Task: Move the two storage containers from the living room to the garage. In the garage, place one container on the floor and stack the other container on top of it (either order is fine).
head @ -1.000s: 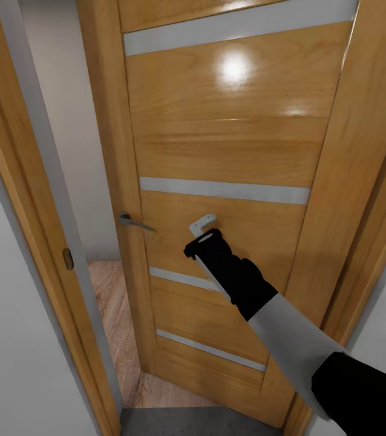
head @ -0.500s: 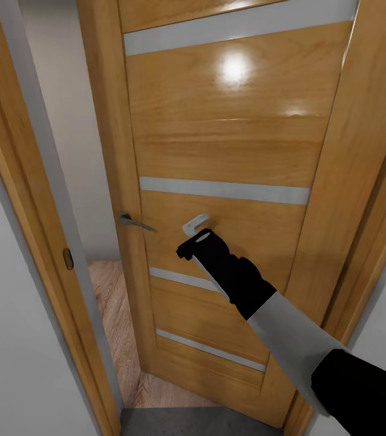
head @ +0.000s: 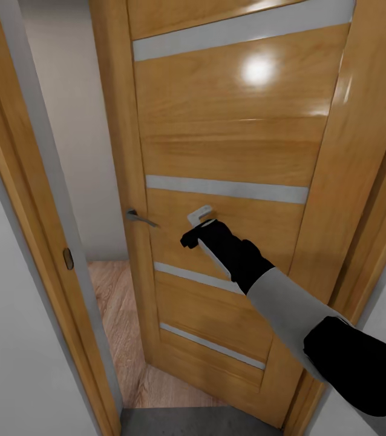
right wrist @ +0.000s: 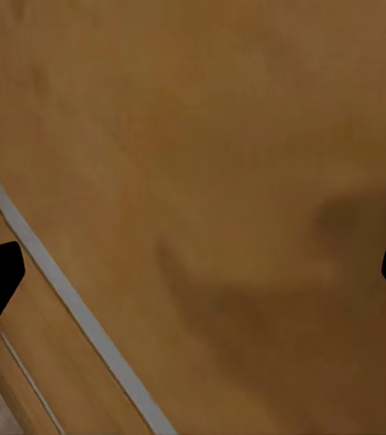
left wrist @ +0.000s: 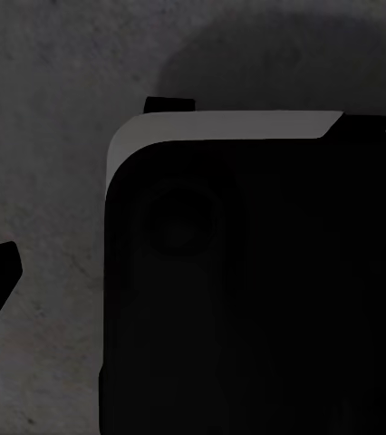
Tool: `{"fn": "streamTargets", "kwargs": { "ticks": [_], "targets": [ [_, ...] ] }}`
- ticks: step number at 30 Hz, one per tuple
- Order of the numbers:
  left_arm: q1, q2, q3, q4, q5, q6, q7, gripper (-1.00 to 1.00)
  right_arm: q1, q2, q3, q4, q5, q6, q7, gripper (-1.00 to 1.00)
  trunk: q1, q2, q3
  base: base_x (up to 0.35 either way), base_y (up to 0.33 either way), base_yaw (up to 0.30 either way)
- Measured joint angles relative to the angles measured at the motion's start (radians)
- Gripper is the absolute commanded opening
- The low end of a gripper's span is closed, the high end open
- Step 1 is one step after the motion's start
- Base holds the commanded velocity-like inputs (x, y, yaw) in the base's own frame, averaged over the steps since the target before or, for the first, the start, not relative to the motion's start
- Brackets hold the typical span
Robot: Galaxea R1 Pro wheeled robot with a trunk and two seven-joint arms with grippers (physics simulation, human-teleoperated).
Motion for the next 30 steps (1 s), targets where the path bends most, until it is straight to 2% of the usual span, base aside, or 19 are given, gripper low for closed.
{"fn": "streamTargets", "kwargs": {
  "ticks": [8,11,21,24,27,30],
  "targets": [
    [0.000,0.000,0.000,0.000,0.000,0.000,0.000,1.00,-0.001,0.000,0.000,0.004,0.001,0.004,-0.005,1.00,0.000,0.000,0.000,0.000,0.000,0.000],
    [0.000,0.000,0.000,0.000,0.000,0.000,0.000,1.00,-0.001,0.000,-0.001,-0.009,0.018,0.007,-0.006,1.00,0.000,0.000,0.000,0.000,0.000,0.000],
    [0.000,0.000,0.000,0.000,0.000,0.000,0.000,1.00,0.002,0.000,0.001,-0.172,0.023,0.092,-0.012,1.00,0.000,0.000,0.000,0.000,0.000,0.000],
    [0.000,0.000,0.000,0.000,0.000,0.000,0.000,1.00,0.003,0.000,0.000,-0.211,0.007,0.113,-0.015,1.00,0.000,0.000,0.000,0.000,0.000,0.000],
    [0.000,0.000,0.000,0.000,0.000,0.000,0.000,1.00,0.002,0.000,0.000,-0.220,-0.055,0.124,-0.038,1.00,0.000,0.000,0.000,0.000,0.000,0.000],
    [0.000,0.000,0.000,0.000,0.000,0.000,0.000,1.00,0.002,0.000,-0.001,-0.222,-0.095,0.138,-0.074,1.00,0.000,0.000,0.000,0.000,0.000,0.000]
  ]
}}
